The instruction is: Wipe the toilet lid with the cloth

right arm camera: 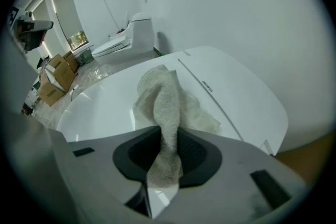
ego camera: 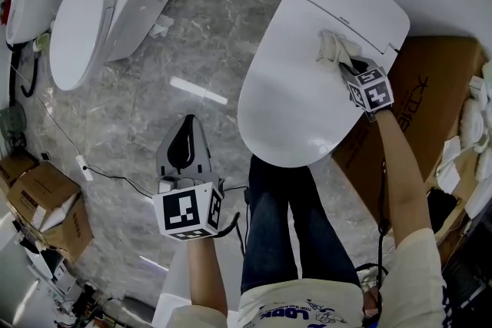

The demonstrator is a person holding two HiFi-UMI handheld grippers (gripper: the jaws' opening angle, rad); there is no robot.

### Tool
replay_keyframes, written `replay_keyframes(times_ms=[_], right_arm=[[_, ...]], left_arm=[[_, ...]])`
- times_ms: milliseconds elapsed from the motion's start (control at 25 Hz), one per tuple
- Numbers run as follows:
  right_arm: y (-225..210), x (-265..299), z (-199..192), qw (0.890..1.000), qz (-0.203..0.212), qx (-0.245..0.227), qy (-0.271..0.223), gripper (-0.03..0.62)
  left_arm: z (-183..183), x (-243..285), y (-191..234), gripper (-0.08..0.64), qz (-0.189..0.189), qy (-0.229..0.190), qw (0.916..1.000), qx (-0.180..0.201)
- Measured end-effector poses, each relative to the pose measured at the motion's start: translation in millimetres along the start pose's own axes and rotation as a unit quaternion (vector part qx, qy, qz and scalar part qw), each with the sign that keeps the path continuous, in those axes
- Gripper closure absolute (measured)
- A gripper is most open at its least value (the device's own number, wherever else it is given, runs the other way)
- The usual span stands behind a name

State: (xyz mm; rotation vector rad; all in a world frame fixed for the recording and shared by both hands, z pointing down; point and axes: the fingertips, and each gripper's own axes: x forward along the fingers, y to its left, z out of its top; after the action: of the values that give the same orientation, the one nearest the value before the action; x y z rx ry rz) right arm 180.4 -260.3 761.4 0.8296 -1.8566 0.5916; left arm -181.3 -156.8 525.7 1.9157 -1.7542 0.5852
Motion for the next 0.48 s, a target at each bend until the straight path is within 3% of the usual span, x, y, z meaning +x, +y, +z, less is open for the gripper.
replay_keyframes(times_ms=[480], right_arm=[[-57.1,-10.7,-20.8,0.995,-0.099,0.021,0.026,0.509]], left_arm=[[-11.1,9.2,-8.8,0.557,-0.016,0.012,0.9998,0.007]])
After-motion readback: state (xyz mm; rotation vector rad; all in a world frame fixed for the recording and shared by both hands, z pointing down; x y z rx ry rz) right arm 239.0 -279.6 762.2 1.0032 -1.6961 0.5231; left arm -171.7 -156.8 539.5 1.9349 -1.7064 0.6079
